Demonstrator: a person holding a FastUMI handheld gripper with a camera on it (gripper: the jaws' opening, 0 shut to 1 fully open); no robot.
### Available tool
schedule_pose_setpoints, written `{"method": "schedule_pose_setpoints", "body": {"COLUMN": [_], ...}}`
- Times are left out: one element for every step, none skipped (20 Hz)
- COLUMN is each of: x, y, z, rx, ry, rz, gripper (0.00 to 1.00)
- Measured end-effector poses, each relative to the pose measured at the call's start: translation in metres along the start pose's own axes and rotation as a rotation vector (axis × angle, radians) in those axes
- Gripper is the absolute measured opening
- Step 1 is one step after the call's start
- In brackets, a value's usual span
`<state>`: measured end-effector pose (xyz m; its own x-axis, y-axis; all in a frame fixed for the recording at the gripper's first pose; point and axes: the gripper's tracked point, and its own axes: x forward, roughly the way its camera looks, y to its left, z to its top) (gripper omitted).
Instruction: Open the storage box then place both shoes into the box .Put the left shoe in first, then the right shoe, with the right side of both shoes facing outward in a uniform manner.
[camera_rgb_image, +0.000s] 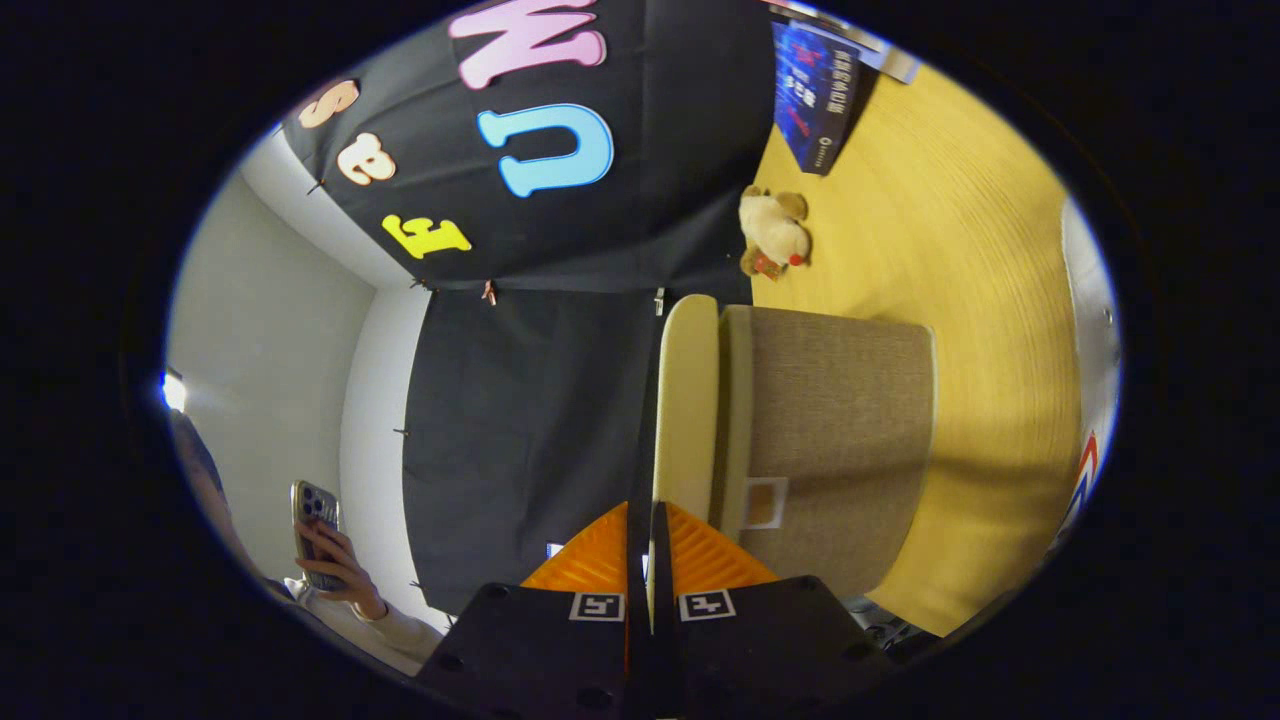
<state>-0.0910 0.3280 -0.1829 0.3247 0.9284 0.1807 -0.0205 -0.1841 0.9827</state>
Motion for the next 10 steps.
{"method": "schedule_pose_setpoints", "body": {"x": [0.006,0.013,0.02,0.026,0.032,0.039,0.044,0.052,0.057,0.055], "y": [0.011,0.017,0.017,0.013,0.015,0.024,0.034,0.039,0.036,0.023], "z": [0.0,-0.001,-0.004,-0.008,-0.009,-0.008,-0.006,-0.006,-0.011,-0.009], "rx": [-0.025,-0.056,-0.09,-0.103,-0.098,-0.086,-0.093,-0.116,-0.152,-0.179], "ry": [-0.002,-0.002,0.01,0.021,0.023,0.011,-0.004,-0.006,0.009,0.012], "rz": [-0.002,-0.012,-0.036,-0.064,-0.069,-0.044,-0.03,-0.032,-0.058,-0.117], "gripper": [0.05,0.05,0.05,0.05,0.05,0.05,0.05,0.05,0.05,0.05]}}
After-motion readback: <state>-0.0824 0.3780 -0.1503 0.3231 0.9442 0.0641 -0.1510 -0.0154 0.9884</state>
